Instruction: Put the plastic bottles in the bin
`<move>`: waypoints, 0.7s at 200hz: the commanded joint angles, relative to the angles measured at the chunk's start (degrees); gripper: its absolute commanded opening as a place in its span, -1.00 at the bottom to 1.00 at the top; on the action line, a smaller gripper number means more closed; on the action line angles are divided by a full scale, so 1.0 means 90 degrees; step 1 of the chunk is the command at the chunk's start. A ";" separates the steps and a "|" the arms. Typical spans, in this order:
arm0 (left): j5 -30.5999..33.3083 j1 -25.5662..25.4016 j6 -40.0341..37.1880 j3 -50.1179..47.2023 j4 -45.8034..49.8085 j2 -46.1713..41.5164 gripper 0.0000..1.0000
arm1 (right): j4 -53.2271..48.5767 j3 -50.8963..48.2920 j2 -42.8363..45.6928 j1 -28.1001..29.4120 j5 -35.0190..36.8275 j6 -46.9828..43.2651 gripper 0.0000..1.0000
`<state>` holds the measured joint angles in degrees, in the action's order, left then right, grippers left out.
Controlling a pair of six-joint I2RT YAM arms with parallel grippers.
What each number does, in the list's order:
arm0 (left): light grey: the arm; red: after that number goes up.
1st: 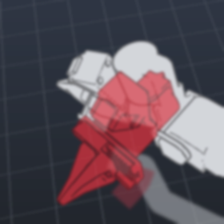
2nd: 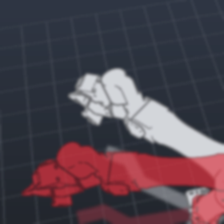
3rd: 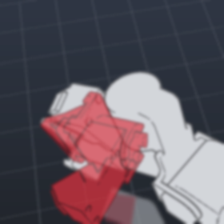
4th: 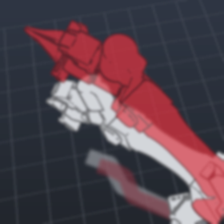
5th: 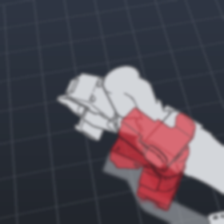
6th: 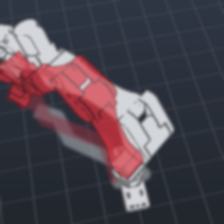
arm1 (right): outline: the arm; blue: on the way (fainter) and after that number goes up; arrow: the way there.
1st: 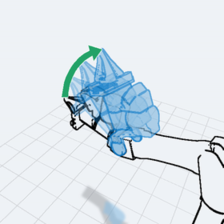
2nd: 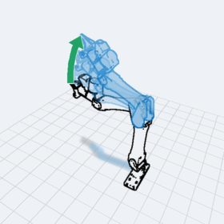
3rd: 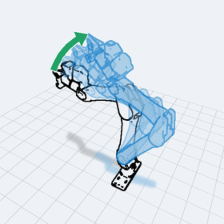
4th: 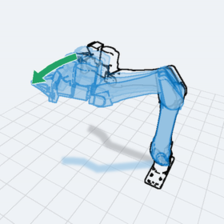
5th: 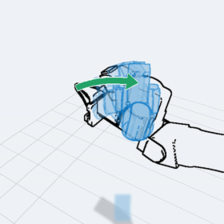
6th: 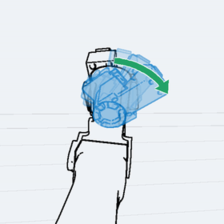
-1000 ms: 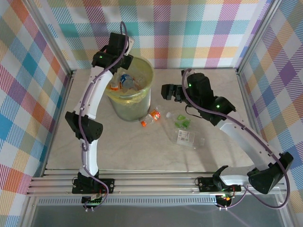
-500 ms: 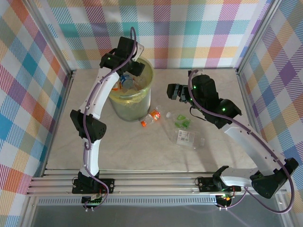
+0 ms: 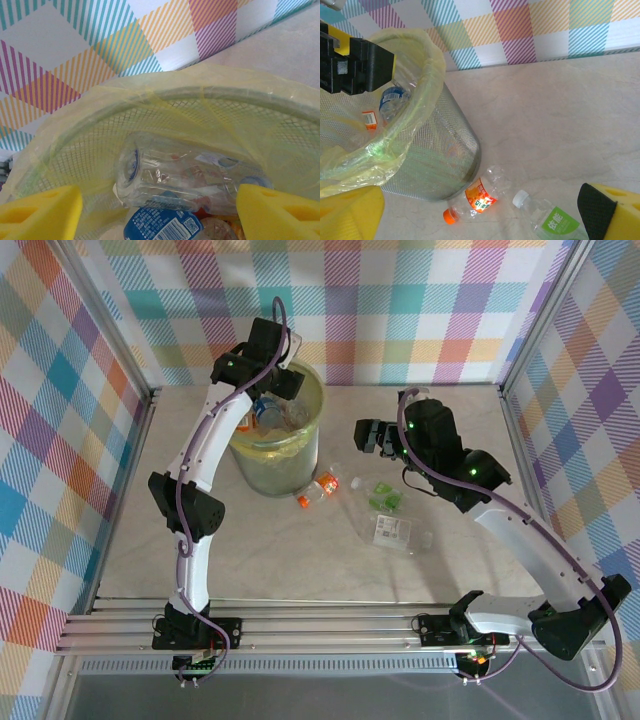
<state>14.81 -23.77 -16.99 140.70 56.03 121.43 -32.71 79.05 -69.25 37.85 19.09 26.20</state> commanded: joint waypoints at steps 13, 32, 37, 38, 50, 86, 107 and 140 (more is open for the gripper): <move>-0.0238 0.0092 0.0370 -0.0234 0.0135 -0.0338 0.50 | -0.0061 0.0017 0.0153 -0.0035 0.0066 -0.0013 0.99; -0.0375 0.0093 0.0529 -0.0321 0.0122 -0.0374 0.47 | -0.0095 0.0025 0.0175 -0.0034 0.0076 -0.0037 0.99; -0.0403 0.0092 0.0592 -0.0331 0.0122 -0.0404 0.47 | -0.0123 0.0026 0.0177 -0.0033 0.0093 -0.0045 0.99; -0.0414 0.0092 0.0600 -0.0336 0.0117 -0.0410 0.47 | -0.0129 0.0031 0.0176 -0.0034 0.0094 -0.0047 0.99; -0.0479 0.0087 0.0740 -0.0351 0.0088 -0.0501 0.47 | -0.0224 0.0055 0.0195 -0.0035 0.0141 -0.0058 0.99; -0.0573 0.0087 0.1310 -0.0394 0.0063 -0.1048 0.50 | -0.0584 0.0047 0.0252 -0.0035 0.0242 -0.0007 0.99; -0.0776 0.0040 0.1603 -0.0745 -0.0017 -0.1601 0.56 | -0.1015 0.0047 0.0285 -0.0064 0.0405 0.0112 0.99; -0.1117 -0.0395 0.2021 -0.2520 -0.0691 -0.2981 0.65 | -0.1638 -0.0194 0.0462 -0.0379 0.0263 0.0388 0.99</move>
<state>8.12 -24.25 -3.46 127.39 54.63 103.74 -41.63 79.00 -67.46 36.71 21.06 27.05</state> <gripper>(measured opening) 0.812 0.996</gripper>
